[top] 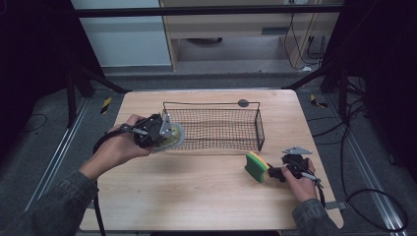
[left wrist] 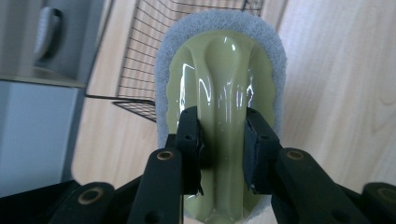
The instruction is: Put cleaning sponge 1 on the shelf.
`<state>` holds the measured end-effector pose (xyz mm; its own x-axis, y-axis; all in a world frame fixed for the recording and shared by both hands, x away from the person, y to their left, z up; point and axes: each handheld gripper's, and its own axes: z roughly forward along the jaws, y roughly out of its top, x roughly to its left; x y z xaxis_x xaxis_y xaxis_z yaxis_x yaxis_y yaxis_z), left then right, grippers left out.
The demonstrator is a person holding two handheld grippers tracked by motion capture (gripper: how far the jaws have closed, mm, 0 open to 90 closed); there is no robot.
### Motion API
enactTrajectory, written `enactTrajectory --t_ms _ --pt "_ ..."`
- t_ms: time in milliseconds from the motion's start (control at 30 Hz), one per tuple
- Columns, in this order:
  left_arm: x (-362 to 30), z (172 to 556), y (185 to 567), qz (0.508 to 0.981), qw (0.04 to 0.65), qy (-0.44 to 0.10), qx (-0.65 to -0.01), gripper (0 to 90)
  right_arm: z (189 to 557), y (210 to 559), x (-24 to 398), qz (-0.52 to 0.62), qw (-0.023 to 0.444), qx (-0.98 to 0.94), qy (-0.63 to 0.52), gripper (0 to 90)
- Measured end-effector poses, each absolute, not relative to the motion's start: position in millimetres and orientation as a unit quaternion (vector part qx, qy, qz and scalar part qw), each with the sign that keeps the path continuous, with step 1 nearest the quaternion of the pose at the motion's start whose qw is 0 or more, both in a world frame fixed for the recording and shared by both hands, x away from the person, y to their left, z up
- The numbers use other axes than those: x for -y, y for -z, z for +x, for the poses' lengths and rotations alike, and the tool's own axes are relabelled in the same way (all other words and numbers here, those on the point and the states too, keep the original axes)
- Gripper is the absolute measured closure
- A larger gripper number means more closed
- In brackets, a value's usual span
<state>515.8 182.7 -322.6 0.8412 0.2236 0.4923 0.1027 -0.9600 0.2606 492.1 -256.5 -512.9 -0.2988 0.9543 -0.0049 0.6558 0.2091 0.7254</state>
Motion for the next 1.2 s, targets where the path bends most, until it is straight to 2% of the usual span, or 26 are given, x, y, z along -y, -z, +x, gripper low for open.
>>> enactTrajectory --t_ms 700,1200 --pt "-165.8 550.1 299.5 0.936 0.130 -0.321 -0.065 70.8 492.5 513.0 256.9 0.539 0.235 -0.744 -0.316 0.7" --pt "-159.1 571.4 305.2 0.933 0.126 -0.333 -0.046 70.7 492.8 513.1 257.0 0.539 0.234 -0.745 -0.316 0.5"
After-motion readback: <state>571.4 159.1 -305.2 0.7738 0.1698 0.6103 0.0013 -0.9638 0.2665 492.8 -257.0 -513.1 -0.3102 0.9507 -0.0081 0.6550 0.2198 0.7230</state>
